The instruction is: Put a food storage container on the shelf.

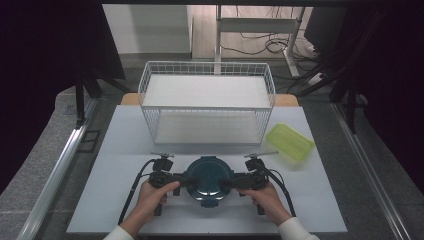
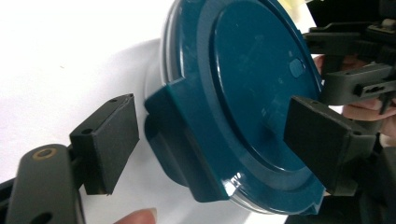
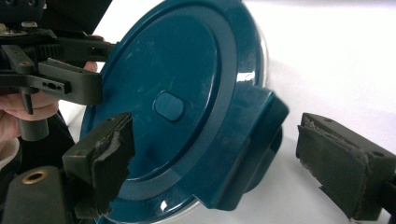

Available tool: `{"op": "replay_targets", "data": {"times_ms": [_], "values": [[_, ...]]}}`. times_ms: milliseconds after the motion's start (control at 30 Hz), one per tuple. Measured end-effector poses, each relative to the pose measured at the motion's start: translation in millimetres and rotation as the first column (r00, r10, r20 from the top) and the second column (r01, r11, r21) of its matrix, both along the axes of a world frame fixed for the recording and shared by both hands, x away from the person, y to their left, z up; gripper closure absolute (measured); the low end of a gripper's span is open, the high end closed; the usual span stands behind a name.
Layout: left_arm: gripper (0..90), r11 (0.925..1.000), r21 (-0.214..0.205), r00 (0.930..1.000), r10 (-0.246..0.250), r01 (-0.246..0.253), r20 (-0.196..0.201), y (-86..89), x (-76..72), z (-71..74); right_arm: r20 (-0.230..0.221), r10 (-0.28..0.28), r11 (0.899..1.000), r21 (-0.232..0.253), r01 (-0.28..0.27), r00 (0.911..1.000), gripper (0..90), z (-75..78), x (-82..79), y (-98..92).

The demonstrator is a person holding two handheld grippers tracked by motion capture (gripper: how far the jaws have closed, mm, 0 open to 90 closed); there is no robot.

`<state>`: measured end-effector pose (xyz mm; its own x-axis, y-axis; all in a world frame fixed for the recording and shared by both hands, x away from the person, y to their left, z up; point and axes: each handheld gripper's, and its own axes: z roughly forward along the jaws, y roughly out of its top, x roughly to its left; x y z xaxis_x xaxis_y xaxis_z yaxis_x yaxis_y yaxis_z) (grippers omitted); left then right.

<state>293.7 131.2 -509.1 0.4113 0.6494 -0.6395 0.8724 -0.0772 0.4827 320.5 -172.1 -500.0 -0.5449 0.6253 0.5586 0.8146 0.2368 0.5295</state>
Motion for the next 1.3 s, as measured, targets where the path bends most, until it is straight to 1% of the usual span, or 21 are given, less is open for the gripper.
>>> {"op": "replay_targets", "data": {"times_ms": [67, 133, 167, 233, 300, 333, 367, 533, 667, 767, 900, 967, 1067, 1200, 1300], "values": [[18.3, 1.0, -0.002, 1.0, -0.003, 0.003, -0.007, -0.8, -0.2, -0.9, -0.008, 0.006, 1.0, -0.002, -0.006, 0.9999, 12.3, -1.8, -0.4, 1.6], [18.7, 0.9999, -0.014, 0.9998, -0.003, 0.002, -0.019, -1.3, -0.4, -1.4, -0.022, 0.004, 1.0, 0.002, -0.004, 0.9997, 13.3, -3.7, -0.1, 2.2], [19.0, 0.9999, -0.017, 0.9997, -0.001, 0.0, -0.023, -1.5, -0.6, -1.6, -0.032, 0.002, 1.0, 0.013, -0.002, 0.9995, 14.0, -4.4, 0.3, 1.9], [20.7, 0.9987, -0.049, 0.9987, 0.011, -0.014, -0.05, -0.3, -1.0, -3.8, -0.05, -0.002, 1.0, 0.029, 0.003, 0.9987, 16.7, -5.0, 0.8, 1.3], [25.5, 0.998, -0.058, 0.9978, 0.022, -0.026, -0.062, 2.3, -0.6, -5.1, -0.066, 0.006, 0.999, 0.052, -0.003, 0.9978, 21.3, -5.6, 1.4, 0.9], [26.7, 0.9973, -0.066, 0.9974, 0.027, -0.031, -0.067, 3.2, -0.4, -5.6, -0.074, 0.008, 0.998, 0.057, -0.003, 0.9972, 21.2, -6.0, 1.5, 1.1], [27.5, 0.9974, -0.066, 0.9974, 0.025, -0.03, -0.067, 3.2, -0.4, -5.7, -0.079, 0.005, 0.998, 0.059, -0.001, 0.9969, 21.8, -6.5, 1.7, 1.1], [25.5, 0.9982, -0.055, 0.9982, 0.022, -0.025, -0.057, 0.8, -1.3, -5.5, -0.131, -0.021, 0.995, 0.091, 0.033, 0.9912, 25.8, -8.2, 4.4, -2.3], [22.9, 0.9979, -0.064, 0.9978, 0.007, -0.012, -0.066, -1.8, -0.4, -8.0, -0.141, -0.022, 0.995, 0.096, 0.035, 0.9897, 25.3, -8.9, 4.8, -1.6], [22.8, 0.9977, -0.066, 0.9973, 0.01, -0.015, -0.072, -1.8, -0.1, -7.9, -0.144, -0.021, 0.995, 0.095, 0.035, 0.9894, 25.6, -8.8, 4.9, -1.6], [23.6, 0.9973, -0.068, 0.9963, 0.023, -0.029, -0.082, -2.2, -0.5, -7.6, -0.158, -0.03, 0.994, 0.096, 0.046, 0.987, 27.3, -8.6, 5.6, -2.5], [24.4, 0.997, -0.069, 0.9961, 0.03, -0.036, -0.082, -2.1, -1.6, -6.9, -0.164, -0.041, 0.994, 0.095, 0.057, 0.9856, 28.1, -8.3, 5.4, -2.6], [26.4, 0.9974, -0.063, 0.9973, 0.03, -0.034, -0.066, -2.3, -4.1, -4.1, -0.172, -0.051, 0.993, 0.097, 0.069, 0.9838, 29.5, -6.9, 4.2, -3.5], [28.0, 0.9977, -0.056, 0.9982, 0.036, -0.039, -0.047, -2.9, -8.0, -0.9, -0.162, -0.061, 0.993, 0.092, 0.077, 0.9849, 30.9, -4.3, 1.0, -3.9], [29.7, 0.9979, -0.048, 0.9987, 0.042, -0.043, -0.031, -3.4, -11.9, 2.2, -0.162, -0.073, 0.991, 0.096, 0.09, 0.9841, 32.7, -2.3, -1.8, -4.9]]}}
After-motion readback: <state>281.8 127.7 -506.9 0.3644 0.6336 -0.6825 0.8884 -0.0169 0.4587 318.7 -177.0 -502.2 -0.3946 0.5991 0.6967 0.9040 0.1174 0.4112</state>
